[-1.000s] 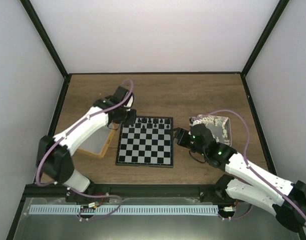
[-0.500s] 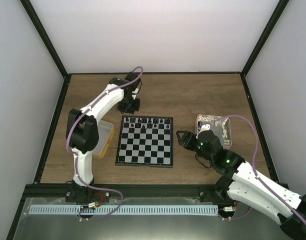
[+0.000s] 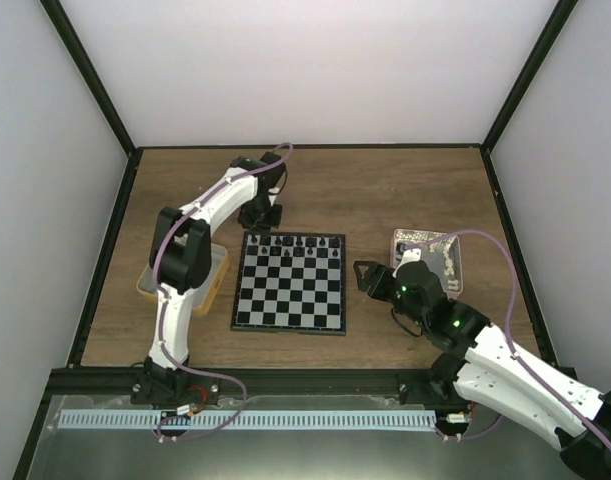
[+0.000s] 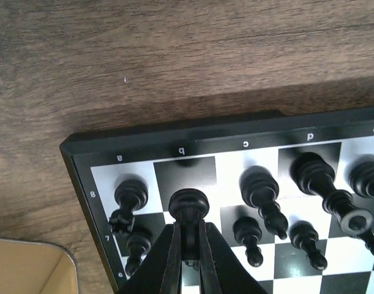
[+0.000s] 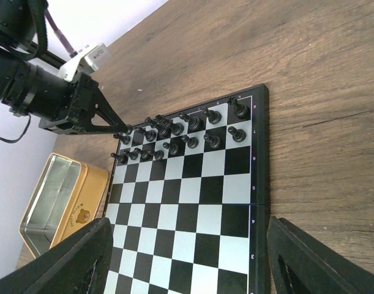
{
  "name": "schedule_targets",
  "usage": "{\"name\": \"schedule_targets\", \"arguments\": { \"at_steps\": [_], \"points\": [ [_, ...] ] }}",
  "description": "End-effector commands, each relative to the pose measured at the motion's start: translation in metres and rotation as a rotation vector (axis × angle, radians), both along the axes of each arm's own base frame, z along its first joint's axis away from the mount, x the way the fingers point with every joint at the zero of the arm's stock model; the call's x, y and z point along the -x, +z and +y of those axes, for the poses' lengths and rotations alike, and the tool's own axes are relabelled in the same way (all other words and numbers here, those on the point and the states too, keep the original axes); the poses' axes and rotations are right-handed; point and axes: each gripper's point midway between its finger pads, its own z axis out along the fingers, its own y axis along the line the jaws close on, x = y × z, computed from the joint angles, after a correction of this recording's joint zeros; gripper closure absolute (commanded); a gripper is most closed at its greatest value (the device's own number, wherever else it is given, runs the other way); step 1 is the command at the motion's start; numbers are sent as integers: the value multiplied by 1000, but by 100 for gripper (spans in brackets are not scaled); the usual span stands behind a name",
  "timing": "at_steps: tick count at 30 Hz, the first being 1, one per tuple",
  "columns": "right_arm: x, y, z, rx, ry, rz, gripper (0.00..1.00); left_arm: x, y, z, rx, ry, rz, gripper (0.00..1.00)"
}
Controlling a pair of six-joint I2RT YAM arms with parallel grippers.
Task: Set up the chess pieces on the board
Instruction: Place the chess piece on the chessboard.
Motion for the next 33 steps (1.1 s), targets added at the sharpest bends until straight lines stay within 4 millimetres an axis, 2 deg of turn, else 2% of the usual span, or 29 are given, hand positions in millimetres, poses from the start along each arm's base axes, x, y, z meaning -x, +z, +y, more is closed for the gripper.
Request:
{"name": "schedule_targets", "arguments": {
  "at_steps": [1, 33],
  "points": [
    [-7, 12, -3, -10, -27, -49, 29, -9, -4, 0, 8, 0, 1, 92],
    [-8, 2, -4, 0, -43, -32, 29, 4, -35, 4, -8, -31, 88, 89]
  ]
}}
